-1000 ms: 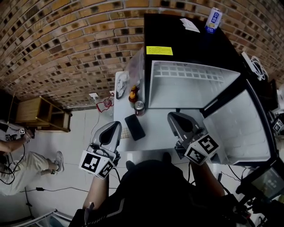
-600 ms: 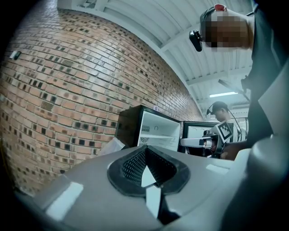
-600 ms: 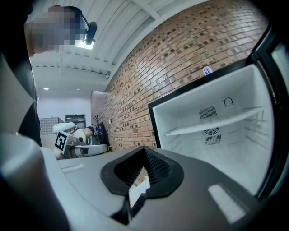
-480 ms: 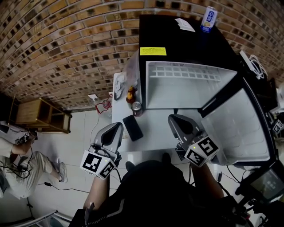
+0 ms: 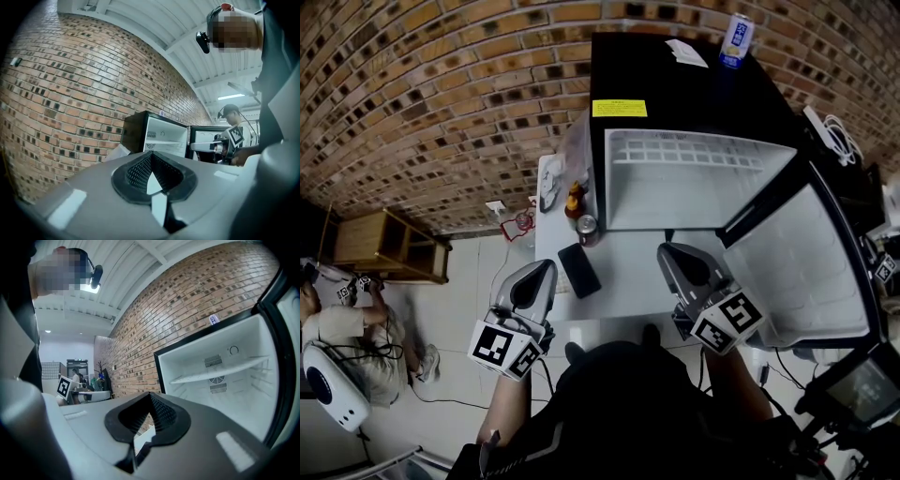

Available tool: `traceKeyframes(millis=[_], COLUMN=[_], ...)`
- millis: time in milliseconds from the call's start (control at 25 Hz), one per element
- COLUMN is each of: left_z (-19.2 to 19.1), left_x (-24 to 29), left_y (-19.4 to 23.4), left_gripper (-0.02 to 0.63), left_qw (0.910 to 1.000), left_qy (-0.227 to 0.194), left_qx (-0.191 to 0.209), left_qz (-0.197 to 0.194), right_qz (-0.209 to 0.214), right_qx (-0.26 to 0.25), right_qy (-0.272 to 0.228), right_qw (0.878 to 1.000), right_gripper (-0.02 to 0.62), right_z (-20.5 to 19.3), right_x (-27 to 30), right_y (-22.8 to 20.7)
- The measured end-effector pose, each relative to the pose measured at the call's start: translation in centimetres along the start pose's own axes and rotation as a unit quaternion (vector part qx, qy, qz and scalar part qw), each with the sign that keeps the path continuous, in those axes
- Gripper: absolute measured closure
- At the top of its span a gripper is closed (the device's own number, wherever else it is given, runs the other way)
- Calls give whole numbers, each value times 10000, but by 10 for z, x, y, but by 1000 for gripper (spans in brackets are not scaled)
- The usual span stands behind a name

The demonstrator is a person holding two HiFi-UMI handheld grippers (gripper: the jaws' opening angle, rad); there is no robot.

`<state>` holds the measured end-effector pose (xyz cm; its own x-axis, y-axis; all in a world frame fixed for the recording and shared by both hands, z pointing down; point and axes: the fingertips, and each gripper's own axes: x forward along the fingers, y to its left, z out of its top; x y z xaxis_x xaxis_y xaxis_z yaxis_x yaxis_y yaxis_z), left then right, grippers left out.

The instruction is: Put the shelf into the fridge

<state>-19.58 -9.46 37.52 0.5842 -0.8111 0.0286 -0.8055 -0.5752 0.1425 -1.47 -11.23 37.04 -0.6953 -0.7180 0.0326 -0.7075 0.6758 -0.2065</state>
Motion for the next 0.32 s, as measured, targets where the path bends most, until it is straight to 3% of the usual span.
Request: traceKeyframes(millis=[320], left_z=[-1], left_x=[1], left_y=[-7], left_gripper=[600], left_qw=[10000], left_qy=[46], left_qx=[-30], left_qz=[-81], right_qz=[-45], right_qx=[-6], right_qy=[-10], right_qw=[10000], right_gripper=[589], right_z=[2], right_x=[-6], right_y=[0])
